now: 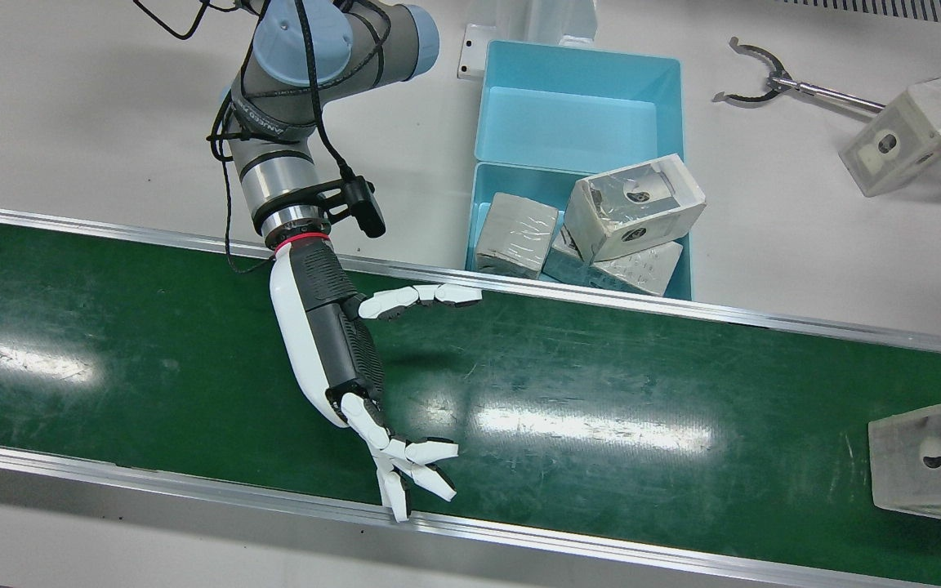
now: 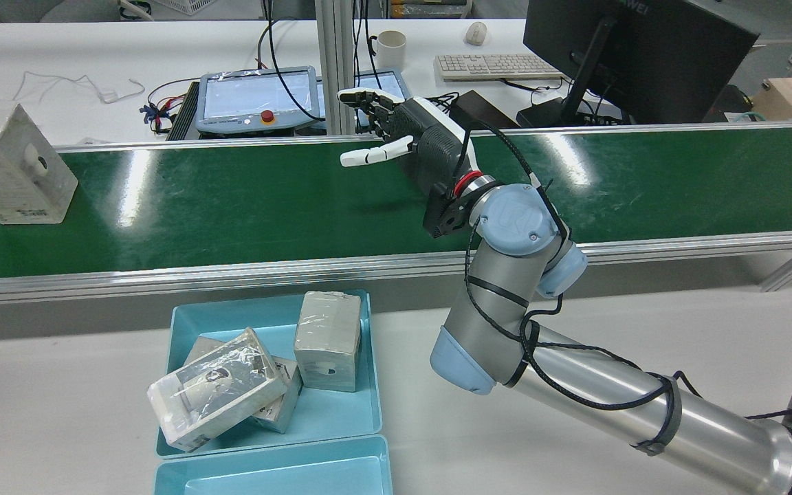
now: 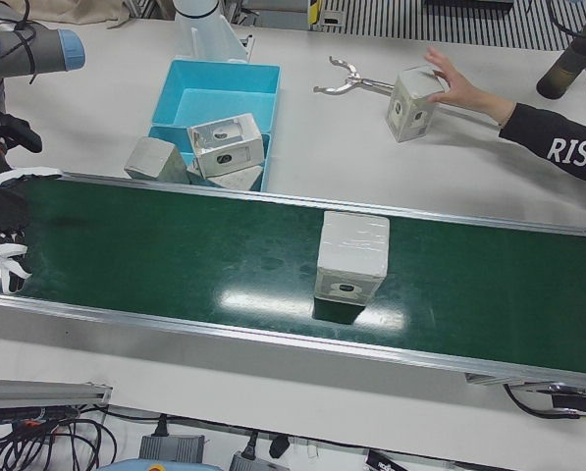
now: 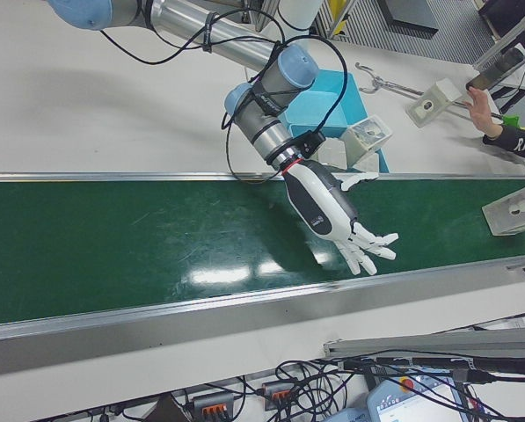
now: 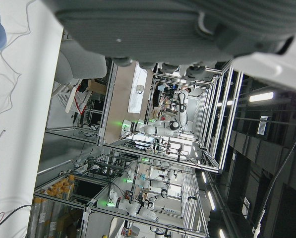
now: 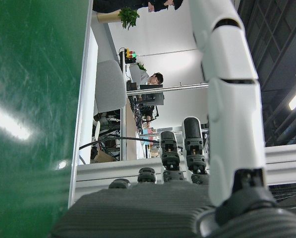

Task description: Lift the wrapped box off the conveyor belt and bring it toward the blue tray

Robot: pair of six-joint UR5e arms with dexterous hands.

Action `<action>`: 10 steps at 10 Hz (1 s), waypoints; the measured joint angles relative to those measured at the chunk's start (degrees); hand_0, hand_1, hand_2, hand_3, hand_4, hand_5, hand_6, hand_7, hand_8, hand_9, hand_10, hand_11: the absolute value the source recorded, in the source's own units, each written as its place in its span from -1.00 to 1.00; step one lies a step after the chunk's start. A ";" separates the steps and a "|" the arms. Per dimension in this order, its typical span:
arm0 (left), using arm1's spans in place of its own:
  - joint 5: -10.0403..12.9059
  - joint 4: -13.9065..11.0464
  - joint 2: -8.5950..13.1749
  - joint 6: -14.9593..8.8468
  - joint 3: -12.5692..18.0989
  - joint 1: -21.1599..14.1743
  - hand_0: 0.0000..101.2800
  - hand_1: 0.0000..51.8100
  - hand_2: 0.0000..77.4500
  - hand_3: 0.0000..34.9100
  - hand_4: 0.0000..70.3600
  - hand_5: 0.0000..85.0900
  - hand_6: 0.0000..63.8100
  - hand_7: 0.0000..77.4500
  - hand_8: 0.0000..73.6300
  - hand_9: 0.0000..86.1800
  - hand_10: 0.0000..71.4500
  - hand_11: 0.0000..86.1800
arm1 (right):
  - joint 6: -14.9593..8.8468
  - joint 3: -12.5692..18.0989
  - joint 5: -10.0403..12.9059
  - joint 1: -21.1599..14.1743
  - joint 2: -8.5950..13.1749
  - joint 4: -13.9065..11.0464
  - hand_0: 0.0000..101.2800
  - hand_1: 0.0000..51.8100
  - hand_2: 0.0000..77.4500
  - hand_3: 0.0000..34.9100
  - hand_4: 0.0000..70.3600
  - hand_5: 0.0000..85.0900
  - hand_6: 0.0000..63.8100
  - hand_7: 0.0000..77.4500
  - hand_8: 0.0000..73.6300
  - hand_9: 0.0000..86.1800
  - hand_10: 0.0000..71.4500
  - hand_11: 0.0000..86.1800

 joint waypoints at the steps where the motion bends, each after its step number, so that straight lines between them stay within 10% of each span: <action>1: 0.00 0.00 0.00 0.00 0.00 0.00 -1.00 -1.00 -0.99 -1.00 -1.00 -0.97 -0.98 -1.00 -0.99 -0.99 -0.98 -0.99 | 0.02 0.03 0.00 0.01 -0.02 0.00 0.00 -0.33 -0.62 -0.85 -0.61 -0.33 -0.78 -0.77 -0.94 -0.91 -1.00 -0.99; 10: 0.00 0.00 0.00 0.00 0.00 0.00 -1.00 -1.00 -0.99 -1.00 -1.00 -0.97 -0.98 -0.99 -0.99 -1.00 -0.98 -0.99 | 0.23 0.15 0.09 0.02 -0.50 0.01 -0.01 -0.33 -0.62 -0.72 -0.61 -0.33 -0.81 -0.77 -0.97 -0.92 -1.00 -0.99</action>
